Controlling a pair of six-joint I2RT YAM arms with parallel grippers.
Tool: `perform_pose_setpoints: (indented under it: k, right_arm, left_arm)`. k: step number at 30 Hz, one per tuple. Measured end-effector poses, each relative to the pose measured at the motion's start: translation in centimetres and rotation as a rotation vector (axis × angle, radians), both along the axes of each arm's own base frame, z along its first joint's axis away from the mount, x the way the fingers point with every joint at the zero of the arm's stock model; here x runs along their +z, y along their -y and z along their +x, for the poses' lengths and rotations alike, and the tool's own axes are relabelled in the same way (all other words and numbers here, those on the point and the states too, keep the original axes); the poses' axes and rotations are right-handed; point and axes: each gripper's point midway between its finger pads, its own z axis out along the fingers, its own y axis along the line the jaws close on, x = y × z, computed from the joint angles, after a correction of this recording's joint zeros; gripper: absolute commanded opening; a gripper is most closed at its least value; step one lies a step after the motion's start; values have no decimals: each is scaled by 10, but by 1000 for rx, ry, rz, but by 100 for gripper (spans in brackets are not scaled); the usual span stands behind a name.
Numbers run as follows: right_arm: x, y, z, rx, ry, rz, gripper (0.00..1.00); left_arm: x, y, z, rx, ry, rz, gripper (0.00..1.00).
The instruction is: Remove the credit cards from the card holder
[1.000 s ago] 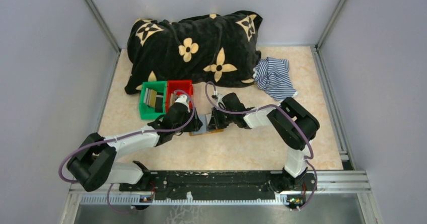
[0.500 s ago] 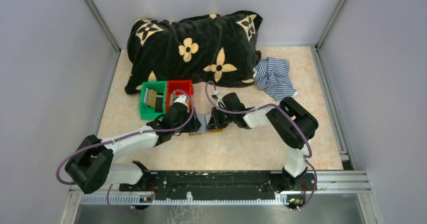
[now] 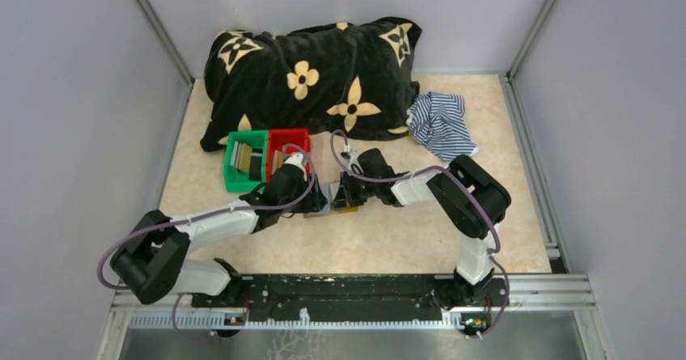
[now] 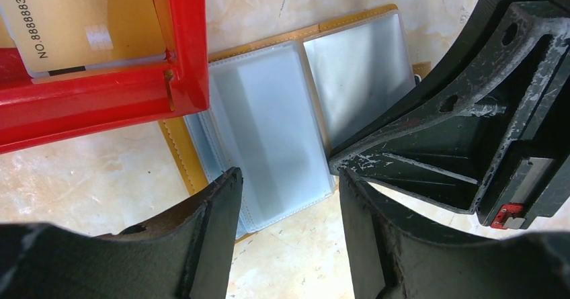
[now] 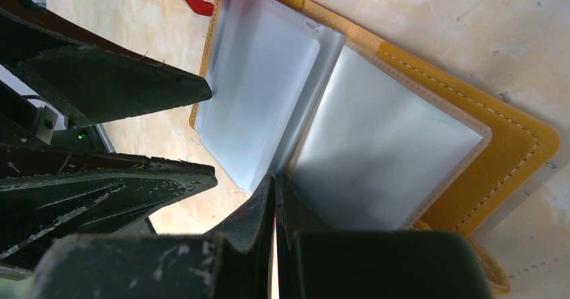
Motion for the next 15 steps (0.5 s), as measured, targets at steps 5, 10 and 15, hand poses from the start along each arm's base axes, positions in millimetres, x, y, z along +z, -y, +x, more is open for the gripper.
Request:
perform_pose_setpoints:
  k: [5,10,15]
  right_arm:
    - [0,-1,0,1,-8,11,0]
    - [0,-2,1,-2,-10,16,0]
    - [0,-2,1,-2,-10,16,0]
  left_arm:
    - [1,-2,1,4,7,6,62]
    - [4,-3,2,8,20,9,61]
    - [0,-3,2,7,10,17,61]
